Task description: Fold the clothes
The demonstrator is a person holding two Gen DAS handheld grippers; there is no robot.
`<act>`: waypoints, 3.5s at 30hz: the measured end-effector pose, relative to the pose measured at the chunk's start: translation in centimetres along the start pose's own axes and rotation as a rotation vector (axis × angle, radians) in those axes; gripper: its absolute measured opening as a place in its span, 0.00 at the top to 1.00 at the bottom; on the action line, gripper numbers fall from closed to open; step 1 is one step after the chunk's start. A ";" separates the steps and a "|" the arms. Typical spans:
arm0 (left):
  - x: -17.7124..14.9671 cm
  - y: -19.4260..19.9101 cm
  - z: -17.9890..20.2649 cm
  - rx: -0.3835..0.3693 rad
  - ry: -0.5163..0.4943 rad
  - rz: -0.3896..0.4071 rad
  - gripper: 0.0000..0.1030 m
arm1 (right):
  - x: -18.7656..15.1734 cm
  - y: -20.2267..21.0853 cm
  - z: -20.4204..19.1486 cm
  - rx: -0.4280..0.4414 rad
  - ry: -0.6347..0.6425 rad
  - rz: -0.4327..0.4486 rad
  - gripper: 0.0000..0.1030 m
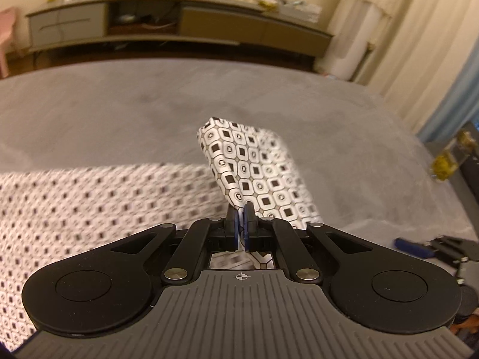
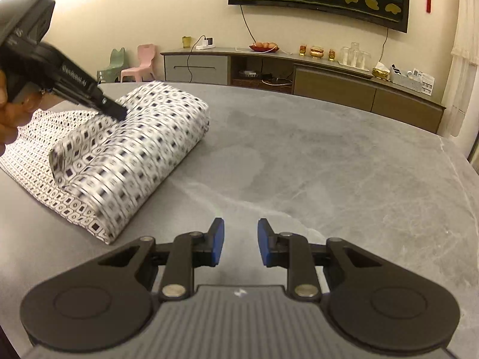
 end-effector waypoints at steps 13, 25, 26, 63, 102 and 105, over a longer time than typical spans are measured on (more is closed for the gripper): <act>-3.2 -1.4 -3.4 0.128 -0.035 -0.025 1.00 | -0.6 -0.9 0.6 -0.009 0.039 -0.043 0.75; -3.2 0.8 -4.3 0.155 -0.080 0.031 1.00 | 0.4 -1.2 -0.4 -0.001 0.071 -0.007 0.75; -3.3 0.8 -4.3 0.151 -0.081 0.032 1.00 | 1.1 -1.1 -1.2 0.011 0.072 0.003 0.75; -3.3 2.7 -5.9 0.220 -0.049 0.161 0.97 | 7.8 -17.8 -11.5 0.034 0.100 -0.145 0.74; -5.8 6.8 -2.6 0.053 -0.021 0.153 0.94 | 2.9 -9.6 -7.3 0.067 -0.232 -0.151 0.47; -5.0 7.5 -6.2 0.106 0.096 0.163 0.94 | 1.9 -9.1 -9.0 0.065 -0.173 -0.143 0.74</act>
Point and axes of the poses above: each gripper's, at about its wrist camera, not at the fingertips, and y roughly against the way its jaws point, z to its right, x to its top, the point moved 6 cm from there along -y, roughly the way its jaws point, and after that the axes turned 10 degrees about z, right-handed, at the moved point
